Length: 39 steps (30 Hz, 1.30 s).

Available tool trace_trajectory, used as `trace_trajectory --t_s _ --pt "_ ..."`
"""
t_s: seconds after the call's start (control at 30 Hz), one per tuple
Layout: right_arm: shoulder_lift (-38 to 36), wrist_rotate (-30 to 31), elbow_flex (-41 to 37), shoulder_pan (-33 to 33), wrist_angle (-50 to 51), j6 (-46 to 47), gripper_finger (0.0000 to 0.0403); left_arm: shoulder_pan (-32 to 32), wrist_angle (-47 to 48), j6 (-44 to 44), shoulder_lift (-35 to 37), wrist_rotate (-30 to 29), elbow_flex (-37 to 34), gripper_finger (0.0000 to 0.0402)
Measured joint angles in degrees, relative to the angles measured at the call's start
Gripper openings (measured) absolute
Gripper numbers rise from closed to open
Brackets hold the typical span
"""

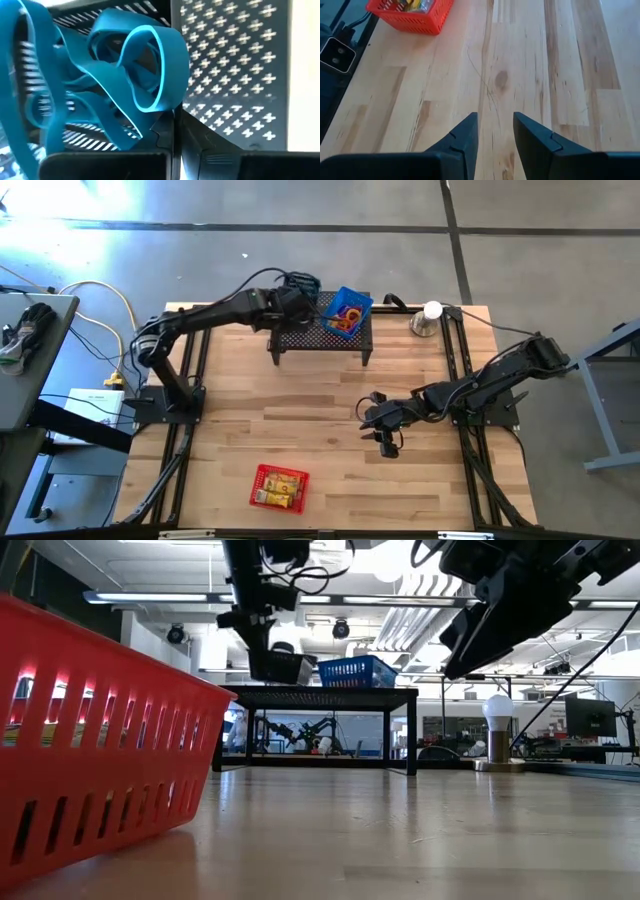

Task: Pick & Place Office Desk Supplies
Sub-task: Put the black bin with rubber bands on the shelf

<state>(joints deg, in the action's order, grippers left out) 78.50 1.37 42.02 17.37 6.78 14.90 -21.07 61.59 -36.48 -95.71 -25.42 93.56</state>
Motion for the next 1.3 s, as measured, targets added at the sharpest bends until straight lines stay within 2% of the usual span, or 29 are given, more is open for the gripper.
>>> trace_trajectory --t_s 0.1,0.27,0.73,1.1,1.3 --pt "-0.02 0.0 0.0 0.0 -0.31 -0.17 0.0111 -0.6 -0.64 -2.41 -1.38 2.84 0.0 0.0004" --pt "-0.02 -0.02 0.0 0.0 -0.66 -0.18 0.0111 -0.55 -1.12 -2.66 -3.38 2.84 0.09 0.0004" --pt "-0.02 -0.07 0.0 0.0 -1.2 -1.64 0.0111 1.63 -2.16 -3.81 -3.12 5.14 0.09 0.0003" --pt "-0.02 -0.04 0.0 0.0 -1.09 -1.64 0.0111 4.04 -2.15 -2.51 -3.12 9.8 0.07 0.0003" --pt "-0.02 -0.04 0.0 0.0 -1.09 -1.64 0.0111 5.77 -1.97 -1.19 -3.12 10.2 0.07 0.0004"
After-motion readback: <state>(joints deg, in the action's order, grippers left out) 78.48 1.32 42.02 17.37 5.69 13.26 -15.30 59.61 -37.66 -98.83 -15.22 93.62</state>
